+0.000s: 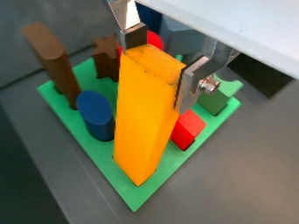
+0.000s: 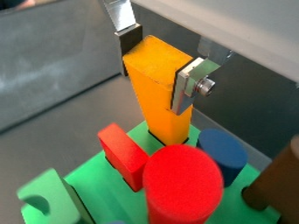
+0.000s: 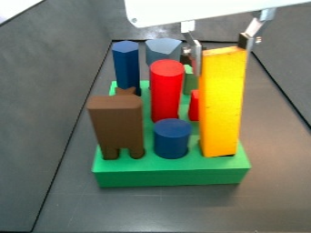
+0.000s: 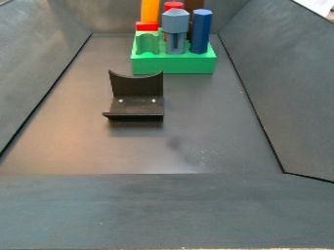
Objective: Pick up the rectangle object. Move up. Move to above the board. Insert the rectangle object.
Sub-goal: Insert the rectangle object.
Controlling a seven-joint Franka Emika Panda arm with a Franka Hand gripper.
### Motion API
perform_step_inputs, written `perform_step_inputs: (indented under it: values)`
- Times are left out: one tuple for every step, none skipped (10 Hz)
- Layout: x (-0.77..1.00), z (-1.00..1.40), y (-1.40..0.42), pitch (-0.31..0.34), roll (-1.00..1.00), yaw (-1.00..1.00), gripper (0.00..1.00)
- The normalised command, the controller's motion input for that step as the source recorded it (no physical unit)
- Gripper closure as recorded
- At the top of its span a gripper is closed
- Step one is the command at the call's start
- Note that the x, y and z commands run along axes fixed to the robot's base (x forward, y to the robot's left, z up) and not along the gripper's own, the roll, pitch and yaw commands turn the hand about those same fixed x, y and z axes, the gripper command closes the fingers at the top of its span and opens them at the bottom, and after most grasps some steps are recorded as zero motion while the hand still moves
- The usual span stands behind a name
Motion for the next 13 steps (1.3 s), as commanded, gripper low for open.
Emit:
perform_step_inputs:
  values:
    - [0.54, -0.03, 0.00, -0.329, 0.37, -0.41, 1.00]
    - [0.53, -0.10, 0.04, -0.253, 0.38, -0.38, 1.00]
    - [0.27, -0.21, 0.21, -0.224, 0.44, -0.31, 1.00]
    - [0.10, -0.33, 0.25, -0.107, 0.46, -0.03, 1.00]
    - [0.00, 0.00, 0.07, 0.000, -0.03, 0.00, 1.00]
    - [-0.17, -0.25, -0.07, -0.011, 0.08, 0.22, 1.00]
    - [-0.22, -0.12, -0.33, 0.000, 0.23, 0.47, 1.00]
    - [-0.26, 0.00, -0.29, 0.046, 0.27, 0.53, 1.00]
    - [-0.18, 0.02, -0.28, 0.033, 0.24, 0.41, 1.00]
    - [0.00, -0.02, -0.03, -0.023, -0.01, 0.00, 1.00]
    - [0.00, -0.07, -0.03, -0.063, 0.00, 0.26, 1.00]
    - [0.01, 0.00, 0.00, -0.041, 0.20, 0.65, 1.00]
    - [0.01, 0.00, 0.00, -0.006, 0.28, 0.85, 1.00]
